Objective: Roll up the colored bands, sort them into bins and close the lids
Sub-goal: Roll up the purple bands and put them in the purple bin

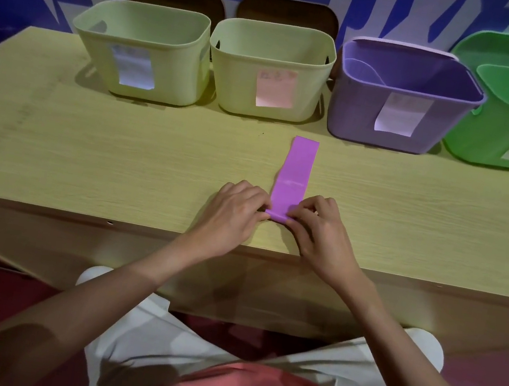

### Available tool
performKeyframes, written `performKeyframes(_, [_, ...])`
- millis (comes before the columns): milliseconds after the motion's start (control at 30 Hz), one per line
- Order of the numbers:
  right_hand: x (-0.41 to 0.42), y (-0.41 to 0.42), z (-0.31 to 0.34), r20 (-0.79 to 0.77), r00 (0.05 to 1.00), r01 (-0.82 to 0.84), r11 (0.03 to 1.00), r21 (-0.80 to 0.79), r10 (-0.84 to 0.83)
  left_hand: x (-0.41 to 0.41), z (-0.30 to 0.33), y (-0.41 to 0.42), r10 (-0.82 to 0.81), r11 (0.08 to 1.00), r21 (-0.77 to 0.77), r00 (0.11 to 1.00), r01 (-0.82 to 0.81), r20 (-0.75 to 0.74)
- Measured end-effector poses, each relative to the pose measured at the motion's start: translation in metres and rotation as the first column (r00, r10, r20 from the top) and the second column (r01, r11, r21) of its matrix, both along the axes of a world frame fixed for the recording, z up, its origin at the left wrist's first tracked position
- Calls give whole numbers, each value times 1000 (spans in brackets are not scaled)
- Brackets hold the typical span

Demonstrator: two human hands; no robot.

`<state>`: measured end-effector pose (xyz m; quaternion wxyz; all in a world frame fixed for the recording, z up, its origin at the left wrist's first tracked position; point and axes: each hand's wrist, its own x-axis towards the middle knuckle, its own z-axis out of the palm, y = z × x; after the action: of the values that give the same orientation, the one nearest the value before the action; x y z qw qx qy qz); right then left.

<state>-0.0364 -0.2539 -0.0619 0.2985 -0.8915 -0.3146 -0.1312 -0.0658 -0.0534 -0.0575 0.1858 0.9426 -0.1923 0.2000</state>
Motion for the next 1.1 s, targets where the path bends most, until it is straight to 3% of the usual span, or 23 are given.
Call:
performKeyframes(433, [1,2,4,-60,998,0,1000,23,1,-2,-1,-8,78,997,-30,997,-78,-4])
performKeyframes(633, [9,4,7,-80,997,8,1000,22,-7,1,2,-7,35,999,-25,999,-35,-13])
performKeyframes(867, [11,2,6,-73,997,14,998,-65,-19,9,5,-12,65,997,-31,998,-66,-13])
performKeyframes(1100, [13,3,7,-128,991,24,1000,10,-22,11,3,-12,56,997,-42,998,-57,-34])
